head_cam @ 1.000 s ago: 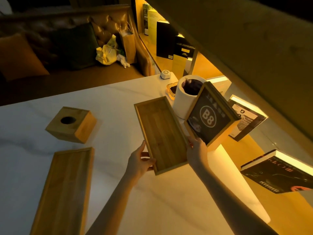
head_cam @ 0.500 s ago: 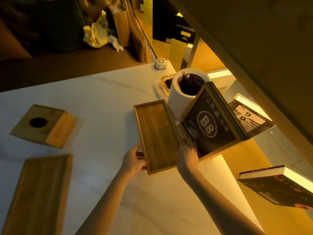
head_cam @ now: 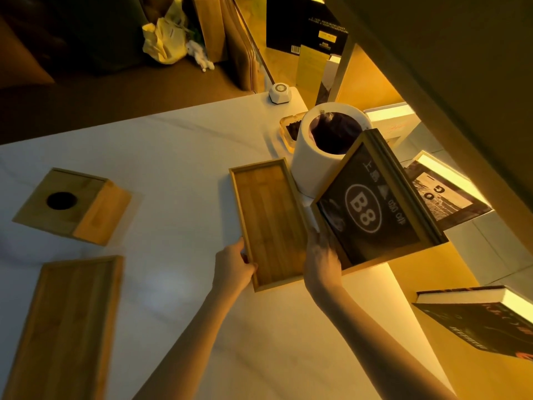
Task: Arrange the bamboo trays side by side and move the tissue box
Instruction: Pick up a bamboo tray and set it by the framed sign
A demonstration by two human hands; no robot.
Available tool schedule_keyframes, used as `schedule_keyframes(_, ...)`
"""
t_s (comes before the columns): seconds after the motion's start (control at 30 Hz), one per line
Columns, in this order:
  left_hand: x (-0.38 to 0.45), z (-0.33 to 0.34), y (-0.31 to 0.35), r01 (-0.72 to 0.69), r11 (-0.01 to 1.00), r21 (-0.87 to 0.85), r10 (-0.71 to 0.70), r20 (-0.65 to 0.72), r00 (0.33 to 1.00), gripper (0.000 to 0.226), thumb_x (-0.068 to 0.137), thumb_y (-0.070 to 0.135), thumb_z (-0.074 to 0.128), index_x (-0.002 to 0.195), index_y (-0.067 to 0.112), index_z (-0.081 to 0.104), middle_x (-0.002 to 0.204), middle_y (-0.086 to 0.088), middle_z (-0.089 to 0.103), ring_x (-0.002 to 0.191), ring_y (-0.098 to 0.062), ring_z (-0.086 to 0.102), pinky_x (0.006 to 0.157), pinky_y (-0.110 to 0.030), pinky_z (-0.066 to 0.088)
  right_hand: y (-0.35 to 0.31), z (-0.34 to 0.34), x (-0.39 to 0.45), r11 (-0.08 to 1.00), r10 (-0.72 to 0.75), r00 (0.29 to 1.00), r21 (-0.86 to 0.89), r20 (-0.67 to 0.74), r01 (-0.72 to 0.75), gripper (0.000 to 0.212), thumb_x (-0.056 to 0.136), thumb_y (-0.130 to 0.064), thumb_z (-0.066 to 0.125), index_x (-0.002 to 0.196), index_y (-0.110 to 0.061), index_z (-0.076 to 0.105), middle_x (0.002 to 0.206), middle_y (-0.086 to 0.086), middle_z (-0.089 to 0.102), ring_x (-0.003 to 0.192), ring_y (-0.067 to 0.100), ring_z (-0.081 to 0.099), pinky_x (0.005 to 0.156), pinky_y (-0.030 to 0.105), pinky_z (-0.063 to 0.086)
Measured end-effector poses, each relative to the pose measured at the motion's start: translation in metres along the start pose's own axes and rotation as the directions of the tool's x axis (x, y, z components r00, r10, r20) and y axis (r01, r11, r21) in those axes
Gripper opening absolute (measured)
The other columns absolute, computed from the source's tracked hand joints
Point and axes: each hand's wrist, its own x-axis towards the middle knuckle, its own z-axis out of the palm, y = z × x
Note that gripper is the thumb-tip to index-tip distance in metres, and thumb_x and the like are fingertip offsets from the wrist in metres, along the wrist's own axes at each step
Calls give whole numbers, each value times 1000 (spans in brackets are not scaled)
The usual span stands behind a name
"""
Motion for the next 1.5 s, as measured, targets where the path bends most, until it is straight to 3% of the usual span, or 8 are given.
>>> schedule_keyframes(0.3,8,14,-1,69,957,280,-40,-107,993,28,84,22,57,109,12,53,101,-12,66,88,-31,64,77,-39,57,4,5,0,997,-36,999,-71,15,37,51,91,-5,47,137,-9,25,135,15,41,119,28,49,89,35,49)
schedule_keyframes(0.67,12,22,-13,11,977,215,13,-109,994,40,84,24,58,120,12,47,110,-16,61,97,-31,61,88,-40,54,10,1,4,996,-86,995,-35,57,88,53,90,-8,50,137,-9,26,134,14,41,117,27,49,90,35,50)
schedule_keyframes(0.87,-8,33,-19,-76,983,165,106,-177,978,58,84,27,57,134,10,33,129,-18,46,115,-30,51,95,-39,50,20,3,-28,970,-242,967,-61,-81,237,46,75,-1,69,119,-3,55,118,18,62,108,35,60,81,40,57)
schedule_keyframes(0.97,-23,45,-27,-163,943,289,227,-204,952,65,83,37,55,137,11,29,141,-17,40,127,-32,43,99,-41,45,25,10,-53,968,-248,966,-71,-76,243,52,74,-11,73,122,-8,55,123,14,62,116,32,57,90,41,52)
schedule_keyframes(1.07,-35,56,-33,-166,919,356,221,-119,968,75,85,48,43,142,11,11,153,-13,19,141,-30,20,112,-45,25,38,23,-70,970,-217,976,-116,-34,212,57,85,-27,59,135,-11,38,141,12,45,131,30,38,103,43,30)
schedule_keyframes(1.13,-39,60,-37,-163,913,373,199,-61,978,77,86,51,36,142,11,-1,155,-12,7,143,-26,8,116,-43,14,45,30,-78,972,-200,979,-119,32,203,58,92,-37,35,142,-12,19,150,9,19,137,28,16,108,44,14)
schedule_keyframes(1.27,-42,59,-36,-175,902,395,209,-44,977,73,91,44,33,141,9,-6,155,-13,4,144,-25,5,116,-42,13,50,28,-83,971,-208,968,-87,140,221,66,80,-55,-12,136,-20,-17,146,1,-21,136,23,-20,109,36,-11)
schedule_keyframes(1.5,-42,58,-35,-182,904,386,210,-31,977,70,92,39,34,141,9,-6,155,-13,4,144,-25,4,116,-42,12,48,29,-83,977,-197,970,-50,144,206,74,72,-58,-23,135,-21,-18,145,1,-22,135,22,-22,109,34,-11)
